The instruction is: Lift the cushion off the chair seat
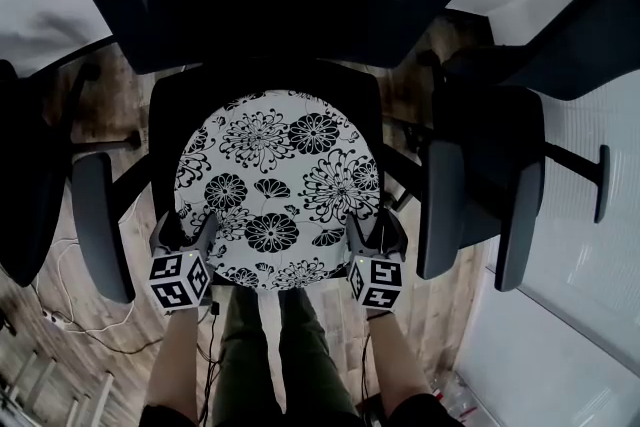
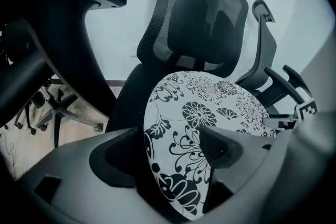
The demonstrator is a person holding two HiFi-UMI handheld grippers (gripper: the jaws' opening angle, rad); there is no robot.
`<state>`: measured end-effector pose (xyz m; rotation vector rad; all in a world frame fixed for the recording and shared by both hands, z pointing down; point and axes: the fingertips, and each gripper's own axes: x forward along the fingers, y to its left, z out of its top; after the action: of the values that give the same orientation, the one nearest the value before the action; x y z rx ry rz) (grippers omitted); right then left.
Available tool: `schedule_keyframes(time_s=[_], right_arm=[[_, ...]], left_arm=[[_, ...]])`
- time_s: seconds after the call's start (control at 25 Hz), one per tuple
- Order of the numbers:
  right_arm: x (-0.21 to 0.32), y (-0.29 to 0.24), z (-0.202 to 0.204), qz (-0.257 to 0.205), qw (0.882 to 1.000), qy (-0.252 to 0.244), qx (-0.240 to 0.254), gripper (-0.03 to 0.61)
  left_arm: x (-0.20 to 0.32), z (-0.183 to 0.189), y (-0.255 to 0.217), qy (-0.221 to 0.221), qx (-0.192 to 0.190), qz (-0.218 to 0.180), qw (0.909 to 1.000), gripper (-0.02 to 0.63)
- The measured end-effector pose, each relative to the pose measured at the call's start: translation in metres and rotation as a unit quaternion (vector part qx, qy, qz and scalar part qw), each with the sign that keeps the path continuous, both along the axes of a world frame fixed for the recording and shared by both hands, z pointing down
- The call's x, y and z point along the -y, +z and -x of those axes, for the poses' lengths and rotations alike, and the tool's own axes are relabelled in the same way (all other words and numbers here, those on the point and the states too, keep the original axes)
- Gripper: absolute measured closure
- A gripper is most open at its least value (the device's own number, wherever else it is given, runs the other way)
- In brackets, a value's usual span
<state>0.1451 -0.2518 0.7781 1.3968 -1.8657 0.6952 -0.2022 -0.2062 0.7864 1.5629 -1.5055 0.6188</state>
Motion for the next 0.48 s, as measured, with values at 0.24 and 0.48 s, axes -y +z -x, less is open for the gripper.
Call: schedule_keyframes(time_s=[0.24, 0.48], right_arm=[[-0.002, 0.006, 0.008, 0.017, 1.0, -0.002, 0.008, 0.296], [0.0, 0.002, 0.015, 0.021, 0.999, -0.026, 0.003, 0.502]], left_arm=[[-0.001, 0.003, 0.001, 0.001, 0.012, 0.004, 0.9999, 0.256], [-0.001, -0.006, 0.005, 0.038, 0.002, 0.031, 0.9988, 0.528]])
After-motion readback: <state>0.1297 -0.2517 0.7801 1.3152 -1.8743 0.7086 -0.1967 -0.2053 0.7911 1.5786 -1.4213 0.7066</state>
